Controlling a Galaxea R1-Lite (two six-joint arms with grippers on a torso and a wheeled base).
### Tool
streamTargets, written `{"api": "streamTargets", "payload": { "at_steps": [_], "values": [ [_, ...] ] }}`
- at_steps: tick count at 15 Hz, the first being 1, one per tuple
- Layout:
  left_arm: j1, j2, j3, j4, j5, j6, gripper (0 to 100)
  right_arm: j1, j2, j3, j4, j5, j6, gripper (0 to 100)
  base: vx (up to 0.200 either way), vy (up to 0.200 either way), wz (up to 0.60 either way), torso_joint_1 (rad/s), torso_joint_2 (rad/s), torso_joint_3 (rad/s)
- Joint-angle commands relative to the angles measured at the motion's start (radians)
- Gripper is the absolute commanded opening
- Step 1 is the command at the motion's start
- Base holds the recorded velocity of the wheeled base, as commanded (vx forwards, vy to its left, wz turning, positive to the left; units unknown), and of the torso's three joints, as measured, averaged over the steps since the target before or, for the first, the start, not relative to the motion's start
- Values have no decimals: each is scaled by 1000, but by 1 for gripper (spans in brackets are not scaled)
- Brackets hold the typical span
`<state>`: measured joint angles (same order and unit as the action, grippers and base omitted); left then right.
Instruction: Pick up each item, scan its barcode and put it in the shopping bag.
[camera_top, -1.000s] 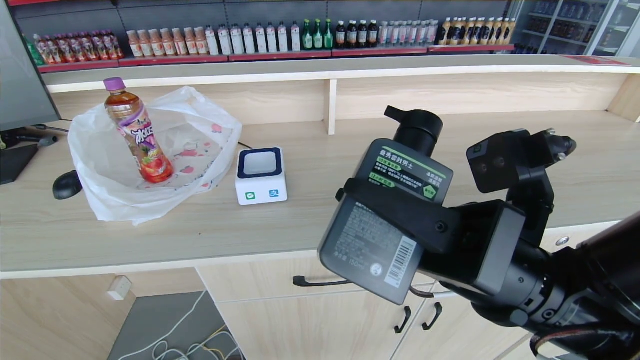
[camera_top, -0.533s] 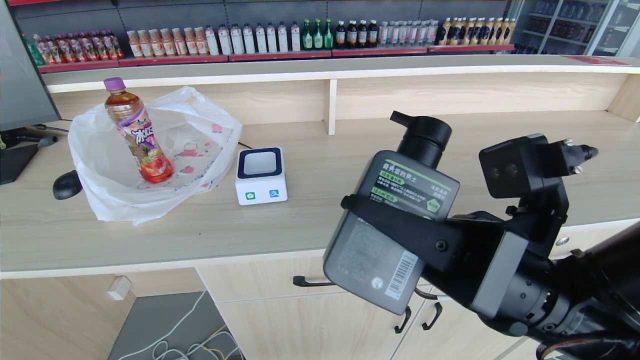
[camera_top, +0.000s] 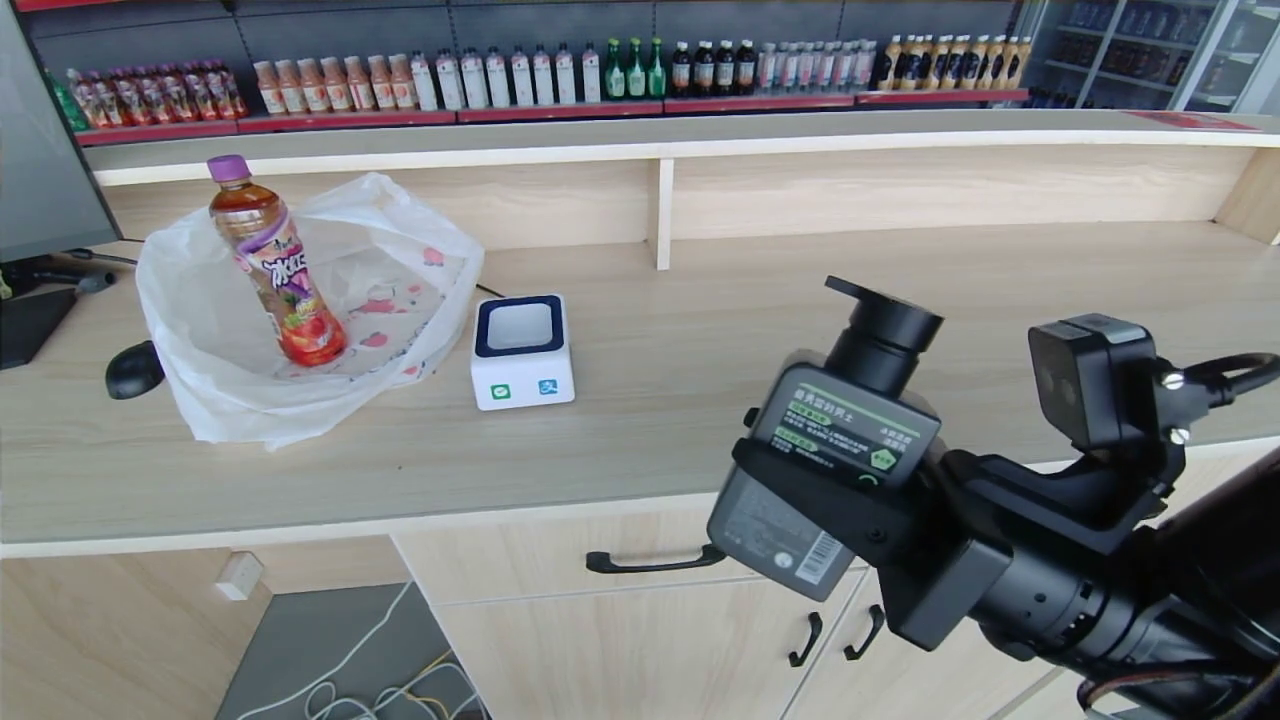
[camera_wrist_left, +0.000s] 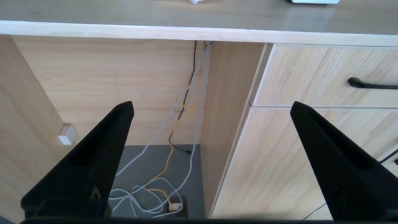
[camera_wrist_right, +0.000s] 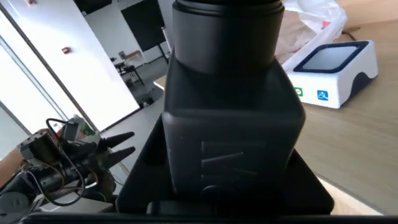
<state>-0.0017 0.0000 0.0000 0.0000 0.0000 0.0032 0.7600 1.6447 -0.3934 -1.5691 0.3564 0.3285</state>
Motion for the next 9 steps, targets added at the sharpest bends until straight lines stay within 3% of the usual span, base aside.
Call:
{"api": "streamTargets", "payload": {
  "at_steps": [1,5,7,9],
  "values": [
    [2,0,0,0,0,0,100,-37,6,15,-2,1,-51,0,0,0,0,0,0,0],
    [0,0,0,0,0,0,100,-116,15,16,-2,-66,-247,0,0,0,0,0,0,0],
    [0,0,0,0,0,-2,100,-185,6,18,-2,-157,-263,0,0,0,0,0,0,0],
    [2,0,0,0,0,-3,100,-203,-9,24,-2,-185,-304,0,0,0,0,0,0,0]
  ]
}}
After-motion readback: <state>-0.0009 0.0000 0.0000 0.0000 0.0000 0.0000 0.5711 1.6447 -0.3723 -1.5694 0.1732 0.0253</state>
